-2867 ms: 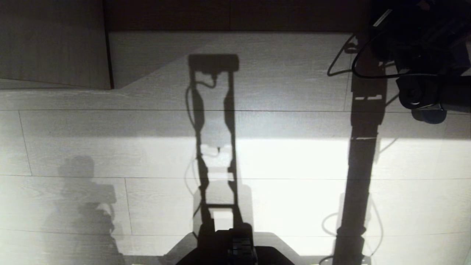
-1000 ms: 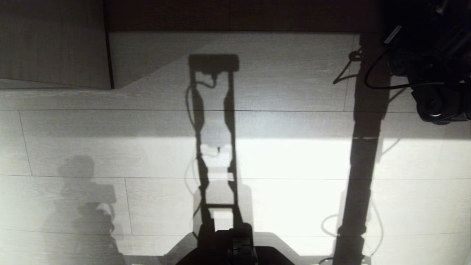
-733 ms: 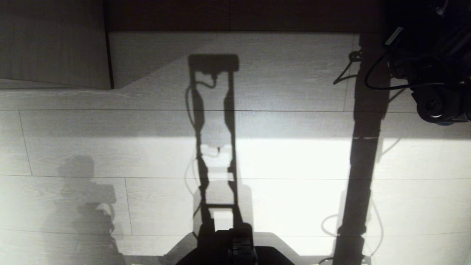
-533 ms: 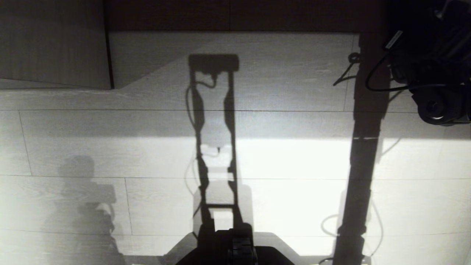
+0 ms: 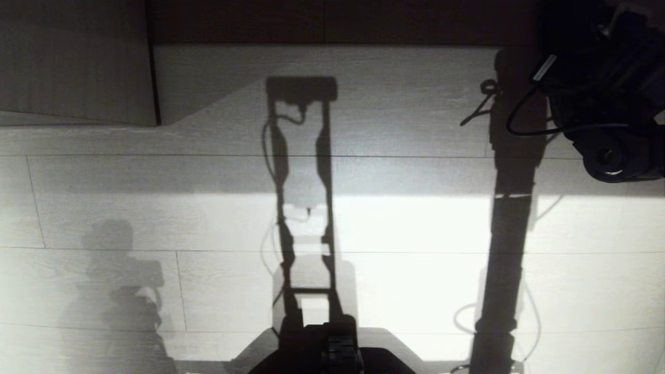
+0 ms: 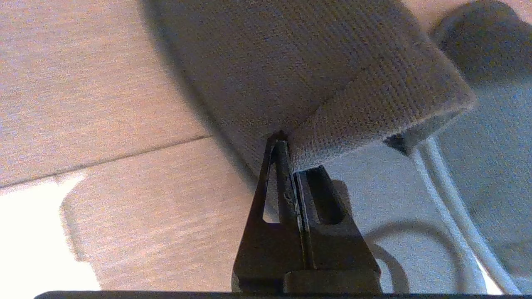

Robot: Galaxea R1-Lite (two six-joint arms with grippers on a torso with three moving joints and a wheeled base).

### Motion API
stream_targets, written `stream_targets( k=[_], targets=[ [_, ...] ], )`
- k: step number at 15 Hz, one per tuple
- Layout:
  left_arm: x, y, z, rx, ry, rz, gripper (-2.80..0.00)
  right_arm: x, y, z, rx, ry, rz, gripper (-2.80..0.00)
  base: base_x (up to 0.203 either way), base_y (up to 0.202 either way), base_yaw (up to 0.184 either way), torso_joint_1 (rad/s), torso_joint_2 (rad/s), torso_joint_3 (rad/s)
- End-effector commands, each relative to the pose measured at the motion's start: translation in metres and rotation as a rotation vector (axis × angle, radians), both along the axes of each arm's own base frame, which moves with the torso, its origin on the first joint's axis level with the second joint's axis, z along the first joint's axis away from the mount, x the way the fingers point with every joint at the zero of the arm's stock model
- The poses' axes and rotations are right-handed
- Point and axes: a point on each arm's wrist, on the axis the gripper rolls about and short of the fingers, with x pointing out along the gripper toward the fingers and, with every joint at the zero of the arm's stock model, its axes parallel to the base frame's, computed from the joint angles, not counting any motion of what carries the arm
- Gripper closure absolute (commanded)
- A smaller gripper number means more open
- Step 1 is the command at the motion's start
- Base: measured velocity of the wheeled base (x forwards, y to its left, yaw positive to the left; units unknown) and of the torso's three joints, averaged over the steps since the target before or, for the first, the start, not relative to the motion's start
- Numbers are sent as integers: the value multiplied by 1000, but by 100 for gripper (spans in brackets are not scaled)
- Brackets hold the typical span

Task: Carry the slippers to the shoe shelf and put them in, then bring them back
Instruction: Pick up the slippers on the floor

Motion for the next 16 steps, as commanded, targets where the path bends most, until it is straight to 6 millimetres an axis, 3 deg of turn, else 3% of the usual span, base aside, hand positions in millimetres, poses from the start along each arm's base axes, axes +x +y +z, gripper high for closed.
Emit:
stream_targets(
  k=[1,4,6,8,16],
  targets=[
    [0,0,0,0,-1,0,0,-8,1,-5,3,24,0,0,0,0,0,0,0,0],
    [0,0,0,0,1,0,0,-38,-1,7,7,14,-3,0,0,0,0,0,0,0],
    [0,0,0,0,-1,0,0,-47,-2,11,7,8,-7,0,0,0,0,0,0,0],
    [0,0,0,0,-1,0,0,-68,-4,26,6,-26,-12,0,0,0,0,0,0,0],
    [0,0,0,0,-1,0,0,-86,-12,13,4,56,-33,0,0,0,0,0,0,0]
  ],
)
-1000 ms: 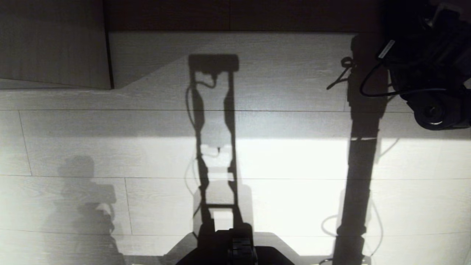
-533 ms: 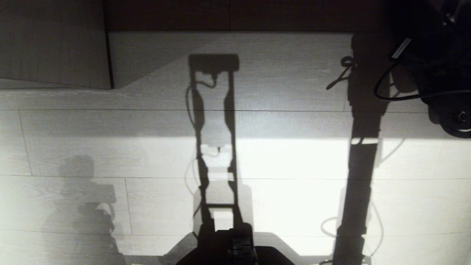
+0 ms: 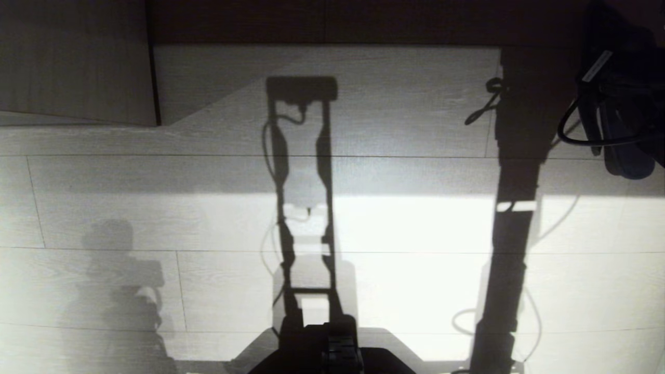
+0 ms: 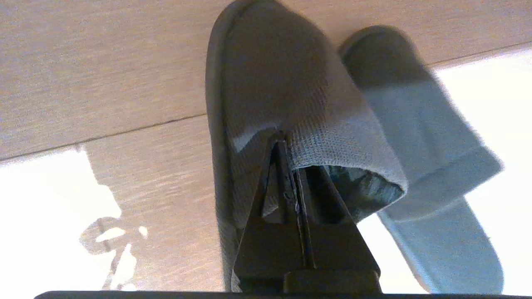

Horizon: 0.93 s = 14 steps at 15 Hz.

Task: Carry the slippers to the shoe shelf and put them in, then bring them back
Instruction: Pick up the slippers on the floor

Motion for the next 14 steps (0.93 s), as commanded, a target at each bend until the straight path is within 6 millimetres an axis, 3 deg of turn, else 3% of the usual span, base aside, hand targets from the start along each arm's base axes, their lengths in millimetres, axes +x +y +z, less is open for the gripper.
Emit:
stream_targets(
  k=[1,9,14],
  targets=[
    [0,0,0,0,-1,1,0,-7,-3,-1,1,0,-12,0,0,0,0,0,0,0],
    [0,0,0,0,-1,1,0,-2,-20,-35,-49,119,75,0,0,0,0,0,0,0],
    [0,0,0,0,-1,1,0,1,-36,-45,-61,155,67,0,0,0,0,0,0,0]
  ],
)
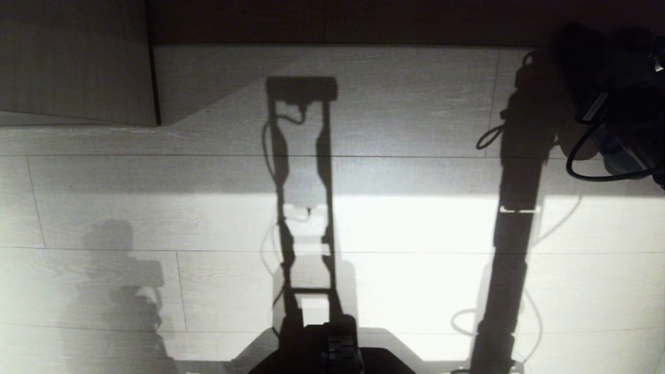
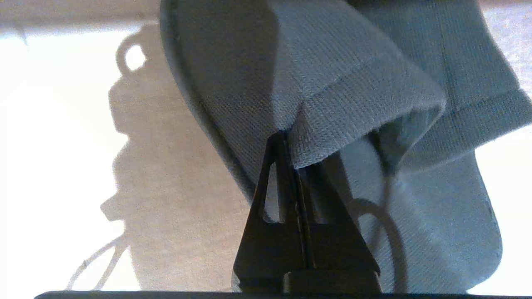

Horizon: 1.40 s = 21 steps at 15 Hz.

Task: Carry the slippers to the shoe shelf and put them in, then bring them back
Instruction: Pick up the slippers on the floor

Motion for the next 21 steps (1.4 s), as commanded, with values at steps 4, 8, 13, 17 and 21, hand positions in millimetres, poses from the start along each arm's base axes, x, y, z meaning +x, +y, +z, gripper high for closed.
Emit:
stream_targets(
  k=[4,8,13,17,21],
  targets=[
    [0,0,0,0,1,0,0,5,-15,-15,-4,46,-13,0,0,0,0,0,0,0],
    [0,0,0,0,0,0,0,6,-19,-25,0,72,-18,0,0,0,0,0,0,0],
    [0,0,0,0,0,0,0,7,-19,-32,0,98,-13,0,0,0,0,0,0,0],
    [0,0,0,0,0,0,0,5,-19,-34,2,105,-11,-280,0,0,0,0,0,0],
    [0,0,0,0,0,0,0,-2,-18,-33,2,104,-12,-280,0,0,0,0,0,0]
  ],
)
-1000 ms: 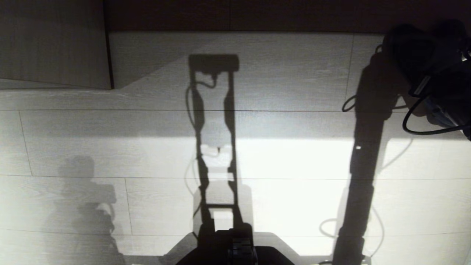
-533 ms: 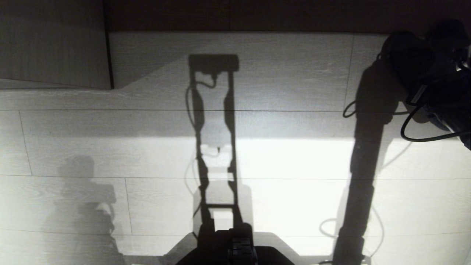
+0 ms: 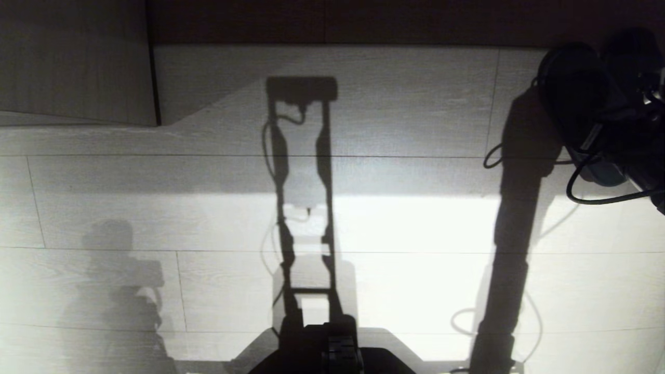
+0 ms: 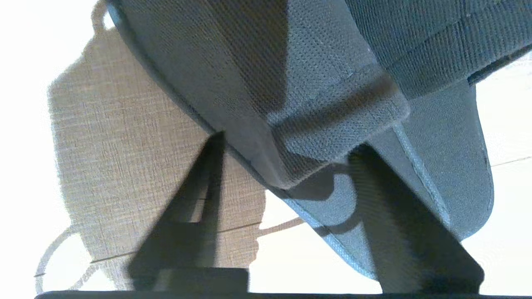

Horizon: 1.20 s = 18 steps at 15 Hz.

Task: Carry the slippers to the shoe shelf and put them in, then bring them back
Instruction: Pick up the slippers on the floor

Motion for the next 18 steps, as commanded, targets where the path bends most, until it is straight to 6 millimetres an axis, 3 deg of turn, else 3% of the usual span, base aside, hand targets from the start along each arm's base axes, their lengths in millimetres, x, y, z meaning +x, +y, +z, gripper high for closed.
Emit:
stream_targets(
  k=[1,12,13,15,18],
  targets=[
    [0,0,0,-1,0,0,0,-8,1,2,-1,-7,-2,-280,0,0,0,0,0,0],
    [0,0,0,-1,0,0,0,-55,9,12,-6,-41,-11,-280,0,0,0,0,0,0],
    [0,0,0,-1,0,0,0,-61,8,12,-5,-42,-16,0,0,0,0,0,0,0],
    [0,0,0,-1,1,0,0,-86,12,19,-12,-81,-21,0,0,0,0,0,0,0],
    [0,0,0,-1,1,0,0,-105,15,17,-16,-90,-20,0,0,0,0,0,0,0]
  ],
)
